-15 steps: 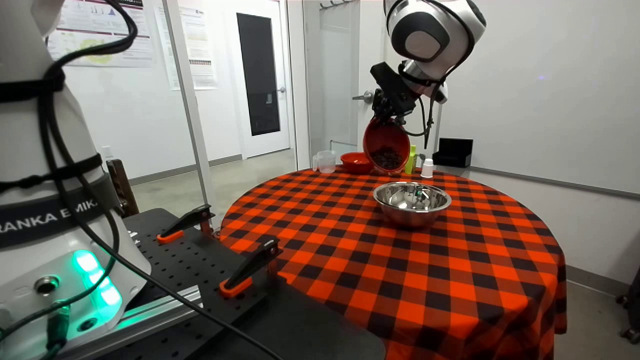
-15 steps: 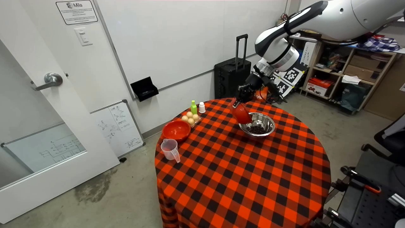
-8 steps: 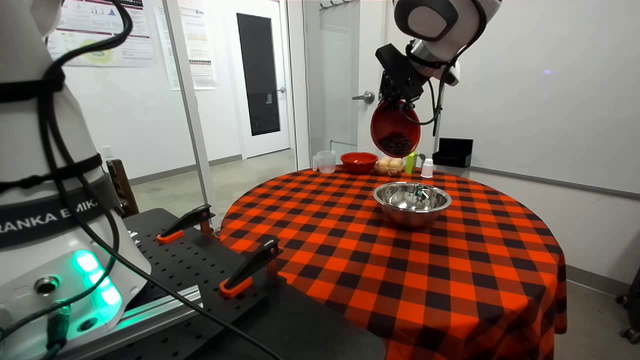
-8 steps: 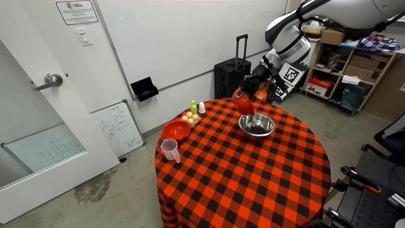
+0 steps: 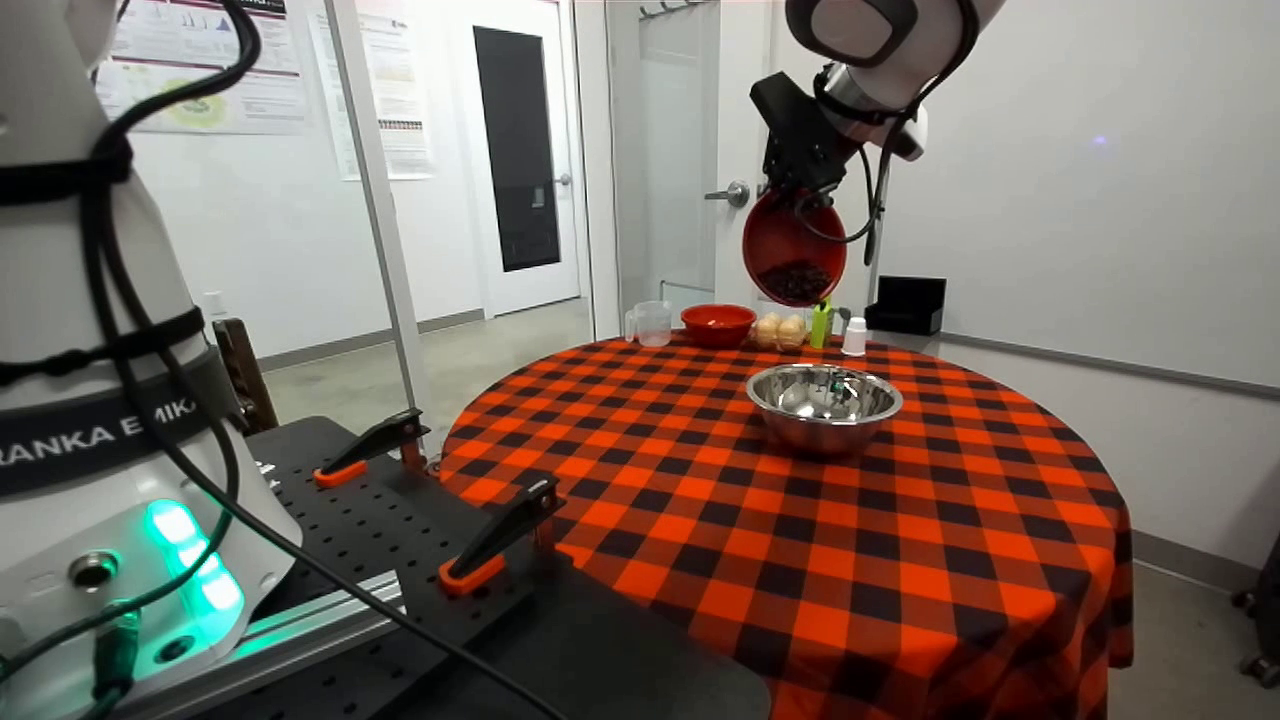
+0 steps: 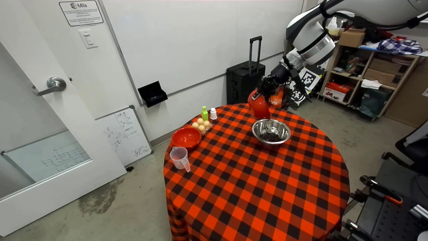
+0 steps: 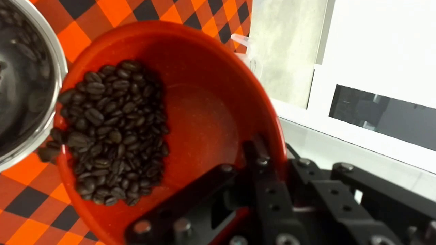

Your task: Pour some contents from the red bowl into the silver bowl

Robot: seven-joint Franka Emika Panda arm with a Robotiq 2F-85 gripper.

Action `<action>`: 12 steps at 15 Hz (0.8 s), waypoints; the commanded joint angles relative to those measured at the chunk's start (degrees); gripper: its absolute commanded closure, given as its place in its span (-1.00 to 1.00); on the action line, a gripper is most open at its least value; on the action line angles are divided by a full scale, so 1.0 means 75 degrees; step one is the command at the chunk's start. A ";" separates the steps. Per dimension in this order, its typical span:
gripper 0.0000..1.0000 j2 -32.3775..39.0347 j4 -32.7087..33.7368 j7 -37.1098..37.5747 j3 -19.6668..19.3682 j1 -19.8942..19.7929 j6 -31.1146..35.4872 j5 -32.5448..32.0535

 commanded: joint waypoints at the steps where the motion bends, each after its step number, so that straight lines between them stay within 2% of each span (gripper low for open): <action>1: 0.97 -0.0337 -0.0327 -0.0225 -0.0274 0.0240 -0.0087 0.0390; 6: 0.97 -0.0364 -0.0344 0.0027 -0.0473 0.0528 0.0076 0.0176; 12: 0.97 -0.0295 -0.0200 0.0604 -0.0696 0.1051 0.0383 -0.0907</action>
